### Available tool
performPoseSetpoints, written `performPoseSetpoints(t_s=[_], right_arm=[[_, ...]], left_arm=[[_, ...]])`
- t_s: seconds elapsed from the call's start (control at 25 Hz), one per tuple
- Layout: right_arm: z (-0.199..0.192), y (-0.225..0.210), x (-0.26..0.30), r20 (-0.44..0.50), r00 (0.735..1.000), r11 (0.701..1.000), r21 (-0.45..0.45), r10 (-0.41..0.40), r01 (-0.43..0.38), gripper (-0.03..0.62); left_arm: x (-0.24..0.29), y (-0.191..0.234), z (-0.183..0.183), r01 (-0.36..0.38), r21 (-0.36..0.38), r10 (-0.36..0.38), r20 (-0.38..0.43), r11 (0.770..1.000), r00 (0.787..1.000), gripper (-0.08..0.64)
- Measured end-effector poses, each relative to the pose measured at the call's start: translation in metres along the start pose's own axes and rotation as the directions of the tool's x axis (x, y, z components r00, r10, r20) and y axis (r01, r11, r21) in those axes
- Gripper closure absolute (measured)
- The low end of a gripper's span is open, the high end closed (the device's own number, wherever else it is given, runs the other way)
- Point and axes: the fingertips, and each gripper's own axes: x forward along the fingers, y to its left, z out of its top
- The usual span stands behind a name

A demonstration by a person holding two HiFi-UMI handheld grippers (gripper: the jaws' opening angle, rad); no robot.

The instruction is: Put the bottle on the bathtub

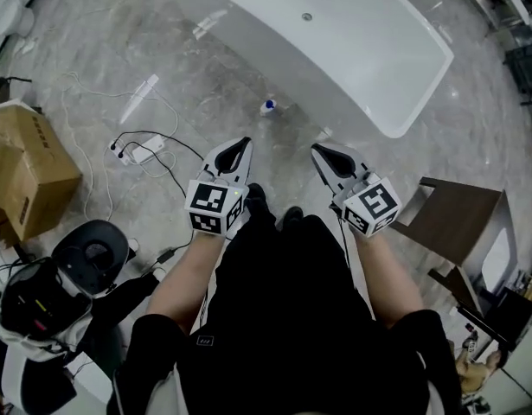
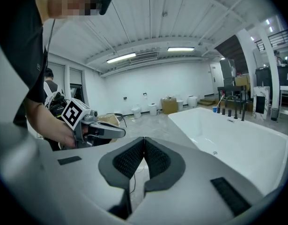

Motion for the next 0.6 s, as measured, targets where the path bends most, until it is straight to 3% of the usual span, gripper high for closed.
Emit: performPoseSetpoints(t_s=[0.32, 0.6], right_arm=[[0.025, 0.005, -0.115, 0.129, 0.987, 0.996, 0.016, -0.092, 0.091, 0.565], [0.012, 0.038, -0.212, 0.221, 0.974, 0.999, 0.011, -0.052, 0.05, 0.565]], left_arm=[[-0.052, -0.081, 0.036, 0.013, 0.039, -0.015, 0.056, 0.999, 0.998, 0.543], [-0.1, -0.158, 0.034, -0.008, 0.03, 0.005, 0.097, 1.0, 0.995, 0.543]])
